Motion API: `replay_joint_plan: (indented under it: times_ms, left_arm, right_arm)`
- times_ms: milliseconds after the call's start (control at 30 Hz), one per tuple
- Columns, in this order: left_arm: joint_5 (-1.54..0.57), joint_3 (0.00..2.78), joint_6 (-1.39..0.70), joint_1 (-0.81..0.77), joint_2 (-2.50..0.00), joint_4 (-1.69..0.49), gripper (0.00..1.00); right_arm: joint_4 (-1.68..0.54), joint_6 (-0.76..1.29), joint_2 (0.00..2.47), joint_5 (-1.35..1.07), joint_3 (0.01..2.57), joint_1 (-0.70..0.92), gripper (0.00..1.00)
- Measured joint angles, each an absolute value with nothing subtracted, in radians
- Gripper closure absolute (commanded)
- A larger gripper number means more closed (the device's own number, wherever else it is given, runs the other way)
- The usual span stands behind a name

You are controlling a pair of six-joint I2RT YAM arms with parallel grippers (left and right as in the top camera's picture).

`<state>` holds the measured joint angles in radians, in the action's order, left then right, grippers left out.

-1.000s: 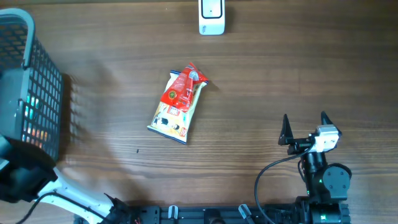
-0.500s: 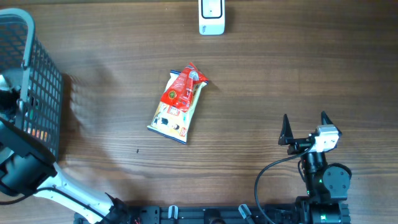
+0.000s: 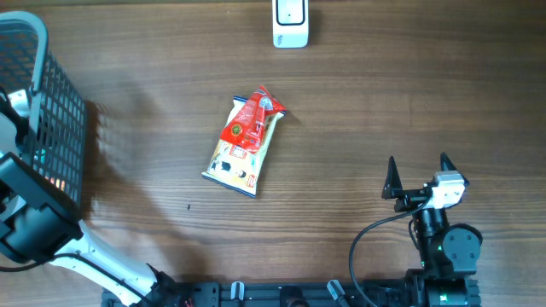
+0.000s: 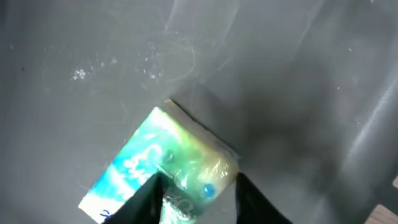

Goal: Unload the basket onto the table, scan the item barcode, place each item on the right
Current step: 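Grasp the small blue-white box in the basket and set it on the table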

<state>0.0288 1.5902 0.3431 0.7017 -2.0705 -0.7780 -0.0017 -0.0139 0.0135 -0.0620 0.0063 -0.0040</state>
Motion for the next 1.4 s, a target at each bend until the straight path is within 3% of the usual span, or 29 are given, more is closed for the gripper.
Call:
replay_joint_plan:
  times_ms: [67,300,367,400,433,500,833,967,1267,1400]
  left_arm:
    - [0.032,1.59,0.347,0.702,-2.07,-0.777,0.5]
    - [0.041,1.587,0.354,0.702,-2.07,-0.776,0.51]
    - [0.055,1.584,0.354,0.702,-2.072,-0.778,0.54]
    - [0.064,1.584,0.354,0.702,-2.077,-0.781,0.61]
    - [0.072,1.584,0.356,0.702,-2.083,-0.784,0.81]
    - [0.093,1.584,0.358,0.702,-2.089,-0.783,0.96]
    - [0.204,1.588,0.267,0.697,-2.066,-0.805,0.96]
    - [0.205,1.597,0.184,0.701,-1.927,-0.799,0.96]
    - [-0.051,1.686,0.068,0.686,-1.399,-0.654,0.96]
    - [-0.241,1.688,-0.021,0.548,-1.288,-0.691,0.96]
  right_arm:
    - [-0.002,-0.014,0.014,-0.062,0.006,-0.004,0.0]
    - [-0.002,-0.014,0.014,-0.062,0.006,-0.004,0.0]
    - [-0.001,-0.014,0.014,-0.062,0.006,-0.004,0.0]
    - [-0.001,-0.014,0.014,-0.062,0.006,-0.004,0.0]
    - [-0.002,-0.014,0.014,-0.062,0.006,-0.004,0.0]
    - [-0.002,-0.014,0.014,-0.062,0.006,-0.004,0.0]
    - [-0.002,-0.014,0.014,-0.062,0.006,-0.004,0.01]
    - [-0.002,-0.014,0.014,-0.062,0.006,-0.004,0.0]
    - [-0.001,-0.014,0.014,-0.062,0.006,-0.004,0.0]
    - [-0.001,-0.014,0.014,-0.062,0.006,-0.004,0.0]
